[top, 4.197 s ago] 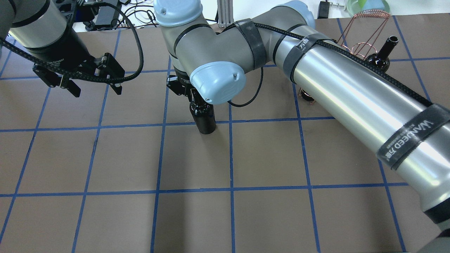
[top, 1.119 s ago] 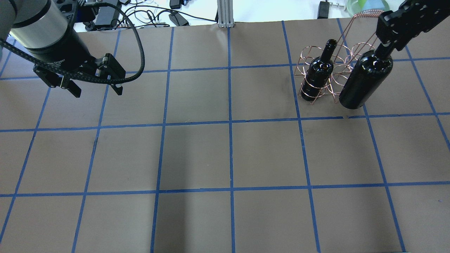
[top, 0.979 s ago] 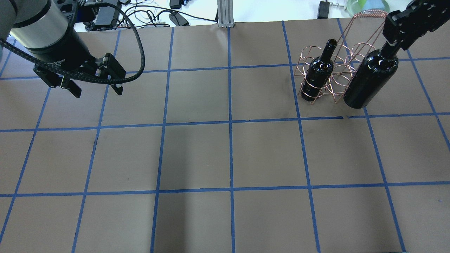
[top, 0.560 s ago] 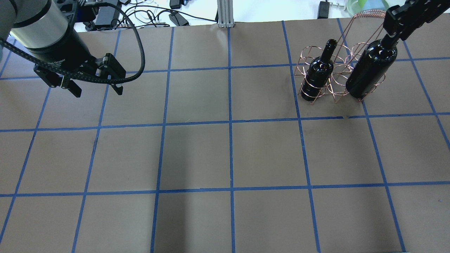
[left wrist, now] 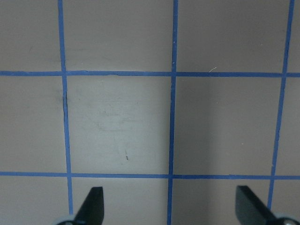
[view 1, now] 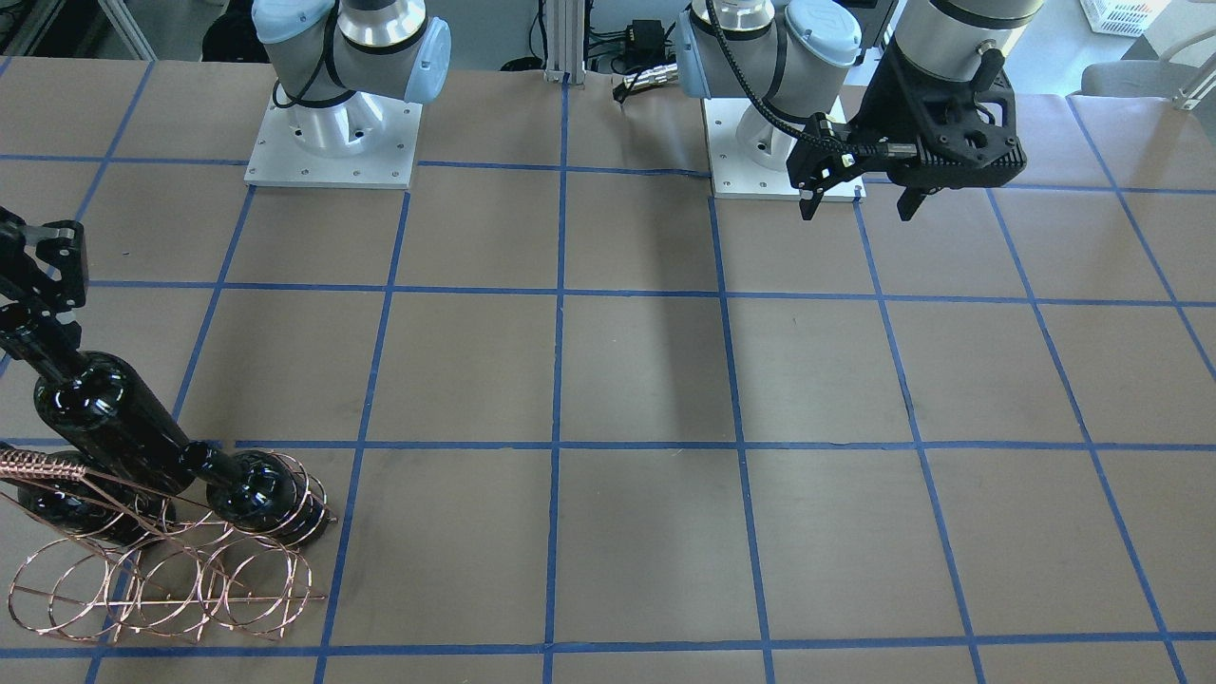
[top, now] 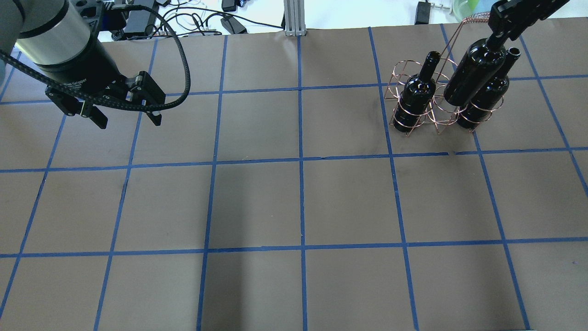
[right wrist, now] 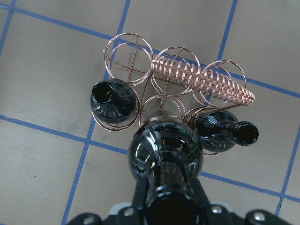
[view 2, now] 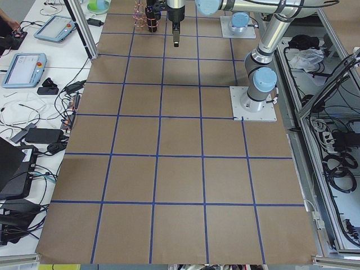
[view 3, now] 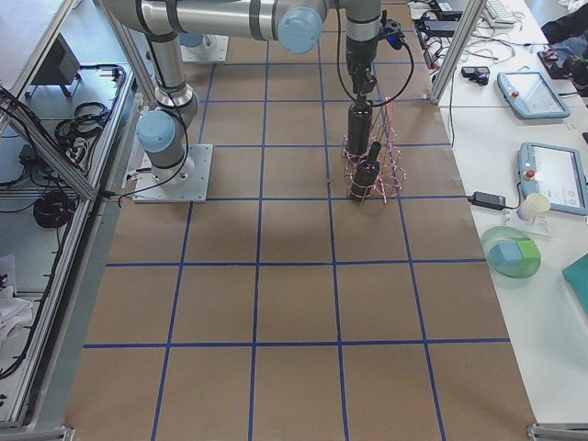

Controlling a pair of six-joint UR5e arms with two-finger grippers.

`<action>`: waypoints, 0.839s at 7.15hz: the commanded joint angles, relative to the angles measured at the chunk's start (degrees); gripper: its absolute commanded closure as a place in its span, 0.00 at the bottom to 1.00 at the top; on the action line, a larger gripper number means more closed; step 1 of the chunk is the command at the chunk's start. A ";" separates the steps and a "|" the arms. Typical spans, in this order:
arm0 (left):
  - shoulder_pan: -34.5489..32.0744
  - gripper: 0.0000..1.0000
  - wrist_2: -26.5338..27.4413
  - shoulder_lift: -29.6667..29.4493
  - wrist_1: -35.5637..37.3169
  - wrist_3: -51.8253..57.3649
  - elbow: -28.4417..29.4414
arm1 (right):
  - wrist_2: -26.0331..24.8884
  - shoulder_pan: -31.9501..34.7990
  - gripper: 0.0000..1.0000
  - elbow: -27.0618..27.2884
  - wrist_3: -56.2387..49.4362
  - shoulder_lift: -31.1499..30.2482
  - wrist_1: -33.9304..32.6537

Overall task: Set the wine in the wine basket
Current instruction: 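Lower the bottle into the empty rack slot beside the other bottles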

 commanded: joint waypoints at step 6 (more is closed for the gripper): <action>0.00 0.00 0.00 0.18 0.09 -0.03 -0.39 | 0.11 0.00 1.00 0.00 -0.74 3.23 -1.40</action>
